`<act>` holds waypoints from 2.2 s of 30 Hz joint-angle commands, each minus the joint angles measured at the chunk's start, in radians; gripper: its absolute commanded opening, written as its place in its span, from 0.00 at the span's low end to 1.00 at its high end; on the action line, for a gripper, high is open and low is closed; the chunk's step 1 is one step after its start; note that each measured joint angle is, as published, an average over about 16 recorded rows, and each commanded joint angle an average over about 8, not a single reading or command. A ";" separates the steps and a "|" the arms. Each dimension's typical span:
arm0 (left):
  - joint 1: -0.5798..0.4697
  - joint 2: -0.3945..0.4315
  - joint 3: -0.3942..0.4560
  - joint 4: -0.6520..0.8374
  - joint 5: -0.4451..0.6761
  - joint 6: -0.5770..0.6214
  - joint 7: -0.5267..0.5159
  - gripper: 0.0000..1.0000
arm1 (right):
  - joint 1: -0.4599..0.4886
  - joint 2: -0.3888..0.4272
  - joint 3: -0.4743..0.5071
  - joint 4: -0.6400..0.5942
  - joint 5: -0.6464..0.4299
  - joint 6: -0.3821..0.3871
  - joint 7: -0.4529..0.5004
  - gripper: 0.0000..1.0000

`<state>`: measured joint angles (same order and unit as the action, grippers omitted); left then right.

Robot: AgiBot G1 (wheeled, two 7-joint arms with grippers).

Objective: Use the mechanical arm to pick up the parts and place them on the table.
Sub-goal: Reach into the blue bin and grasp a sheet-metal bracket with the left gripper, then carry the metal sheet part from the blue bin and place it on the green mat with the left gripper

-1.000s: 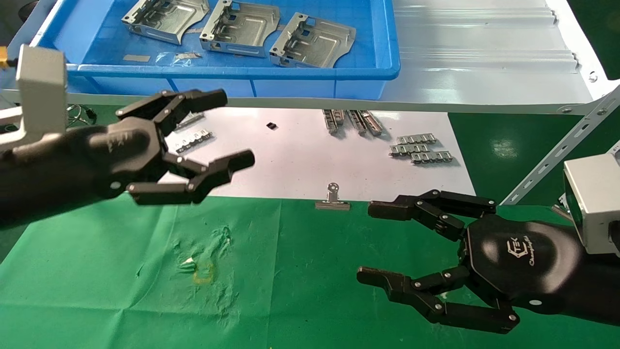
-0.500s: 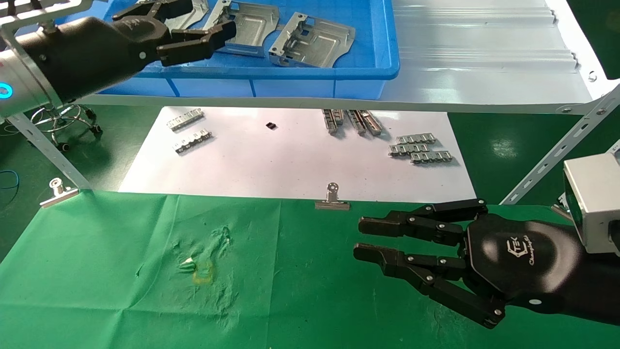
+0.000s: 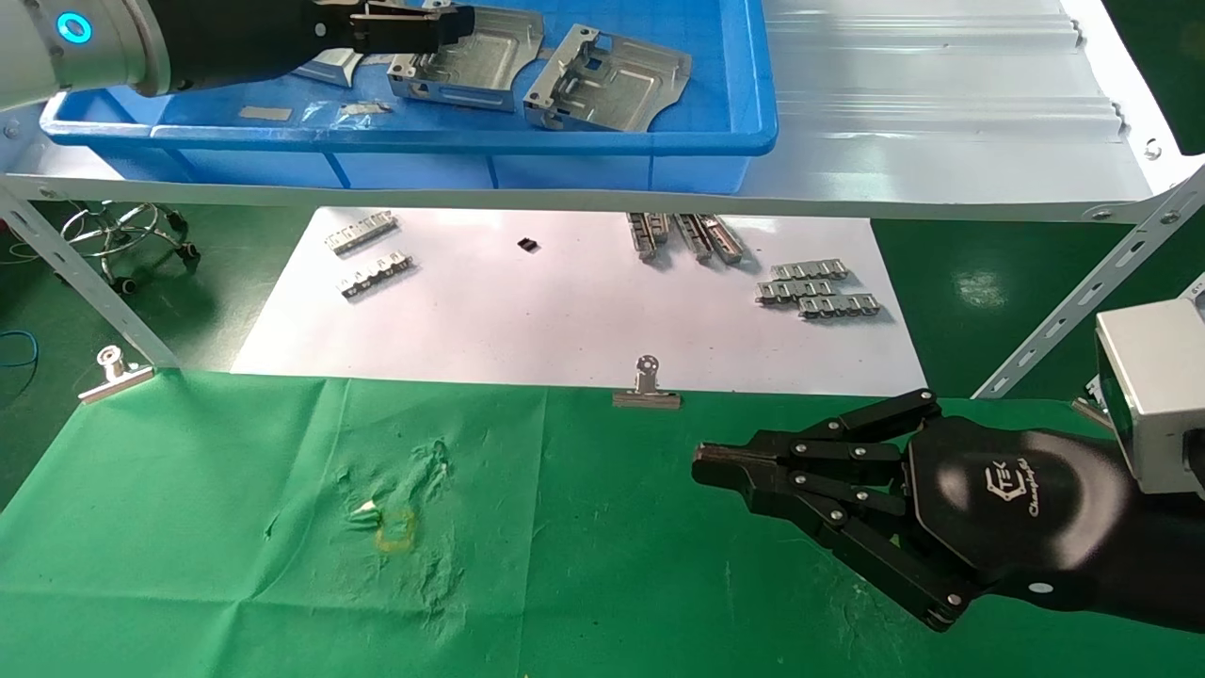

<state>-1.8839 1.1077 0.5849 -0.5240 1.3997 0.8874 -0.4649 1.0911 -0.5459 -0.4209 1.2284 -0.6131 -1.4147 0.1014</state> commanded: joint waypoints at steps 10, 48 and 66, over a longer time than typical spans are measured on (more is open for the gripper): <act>-0.094 0.086 0.057 0.169 0.090 -0.041 -0.016 0.00 | 0.000 0.000 0.000 0.000 0.000 0.000 0.000 0.00; -0.152 0.164 0.054 0.364 0.099 -0.133 0.106 0.00 | 0.000 0.000 0.000 0.000 0.000 0.000 0.000 0.00; -0.065 0.004 -0.086 0.152 -0.107 -0.003 0.289 0.00 | 0.000 0.000 0.000 0.000 0.000 0.000 0.000 0.00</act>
<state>-1.9444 1.1113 0.5024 -0.3693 1.2947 0.8939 -0.1830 1.0911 -0.5459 -0.4209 1.2284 -0.6131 -1.4147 0.1013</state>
